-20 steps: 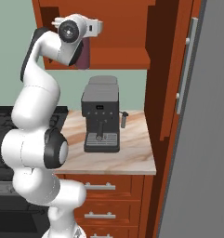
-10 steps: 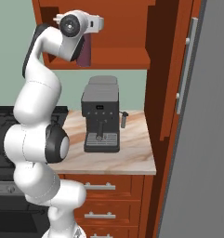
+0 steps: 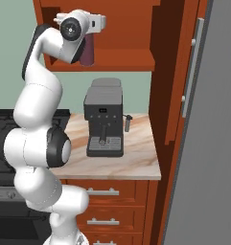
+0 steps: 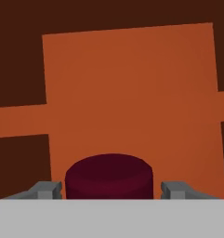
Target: Pick the juice from the counter and place it in the open cabinet.
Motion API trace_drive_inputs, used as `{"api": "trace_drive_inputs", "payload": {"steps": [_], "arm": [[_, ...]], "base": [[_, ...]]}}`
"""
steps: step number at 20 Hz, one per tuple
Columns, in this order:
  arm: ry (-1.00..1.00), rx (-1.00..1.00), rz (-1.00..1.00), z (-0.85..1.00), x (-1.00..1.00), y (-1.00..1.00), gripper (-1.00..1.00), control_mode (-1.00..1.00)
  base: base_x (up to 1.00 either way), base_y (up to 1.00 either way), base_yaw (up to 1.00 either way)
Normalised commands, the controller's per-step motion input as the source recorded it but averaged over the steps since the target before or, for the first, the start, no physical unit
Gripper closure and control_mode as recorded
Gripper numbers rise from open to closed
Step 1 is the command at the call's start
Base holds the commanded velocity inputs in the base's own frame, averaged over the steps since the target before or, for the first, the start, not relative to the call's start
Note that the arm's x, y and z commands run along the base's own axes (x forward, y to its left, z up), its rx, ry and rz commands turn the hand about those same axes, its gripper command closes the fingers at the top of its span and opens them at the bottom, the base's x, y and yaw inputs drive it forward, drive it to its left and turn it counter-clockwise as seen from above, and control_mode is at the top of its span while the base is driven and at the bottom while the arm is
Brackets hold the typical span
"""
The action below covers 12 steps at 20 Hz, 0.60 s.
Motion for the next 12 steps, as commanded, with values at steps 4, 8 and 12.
{"api": "trace_drive_inputs", "payload": {"steps": [4, 8, 12], "arm": [[-0.13, -0.11, 0.00, -0.15, 0.09, 0.00, 1.00, -1.00], [-0.01, -0.01, 0.00, 0.00, 0.00, 0.00, 1.00, -1.00], [0.00, 0.00, 0.00, 0.02, 0.00, 0.00, 1.00, -1.00]], "base": [[0.00, 0.00, 0.00], [0.00, 0.00, 0.00], [0.00, 0.00, 0.00]]}}
